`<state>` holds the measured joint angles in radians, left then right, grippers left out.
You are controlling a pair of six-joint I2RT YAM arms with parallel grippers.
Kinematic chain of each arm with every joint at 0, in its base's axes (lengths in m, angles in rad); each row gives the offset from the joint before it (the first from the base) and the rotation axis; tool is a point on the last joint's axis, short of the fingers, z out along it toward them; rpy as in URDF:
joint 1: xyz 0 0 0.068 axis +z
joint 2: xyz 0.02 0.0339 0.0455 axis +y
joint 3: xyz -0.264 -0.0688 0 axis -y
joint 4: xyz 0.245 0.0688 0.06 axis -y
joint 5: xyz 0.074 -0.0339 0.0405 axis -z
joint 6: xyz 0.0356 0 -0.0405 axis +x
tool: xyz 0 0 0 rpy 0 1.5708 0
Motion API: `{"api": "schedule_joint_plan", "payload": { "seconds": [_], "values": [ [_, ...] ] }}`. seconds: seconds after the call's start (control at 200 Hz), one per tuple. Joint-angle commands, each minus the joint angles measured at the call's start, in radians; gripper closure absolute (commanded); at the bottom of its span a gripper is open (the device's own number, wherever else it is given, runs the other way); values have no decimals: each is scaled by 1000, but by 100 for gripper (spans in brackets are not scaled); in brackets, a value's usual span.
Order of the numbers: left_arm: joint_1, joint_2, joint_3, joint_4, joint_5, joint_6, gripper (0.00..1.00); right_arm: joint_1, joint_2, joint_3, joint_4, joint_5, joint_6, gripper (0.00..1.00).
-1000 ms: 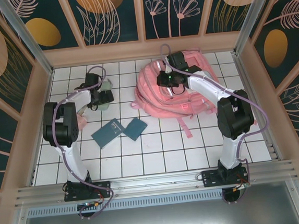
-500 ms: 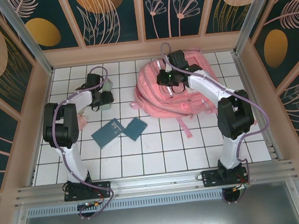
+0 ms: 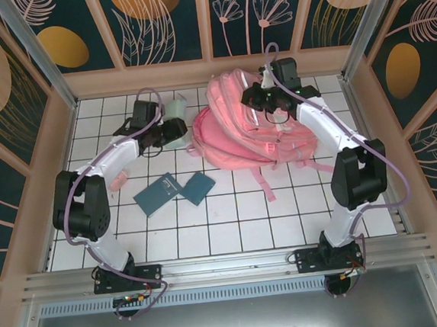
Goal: Pack the student bag
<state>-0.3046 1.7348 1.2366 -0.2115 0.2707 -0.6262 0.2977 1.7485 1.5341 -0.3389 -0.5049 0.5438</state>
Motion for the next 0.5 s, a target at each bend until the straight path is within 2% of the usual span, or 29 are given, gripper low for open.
{"api": "schedule_joint_plan", "payload": {
  "seconds": [0.0,0.175,0.495],
  "values": [
    [-47,-12,4,92,41,-131,42,-6,-82,-15,167,-119,66,100],
    [-149,67,65,146,27,-206,42,-20,-93,-28,188,-134,88,100],
    [-290,309,255,195,28,-336,43,-21,-105,-40,188,-126,94,100]
  ]
}}
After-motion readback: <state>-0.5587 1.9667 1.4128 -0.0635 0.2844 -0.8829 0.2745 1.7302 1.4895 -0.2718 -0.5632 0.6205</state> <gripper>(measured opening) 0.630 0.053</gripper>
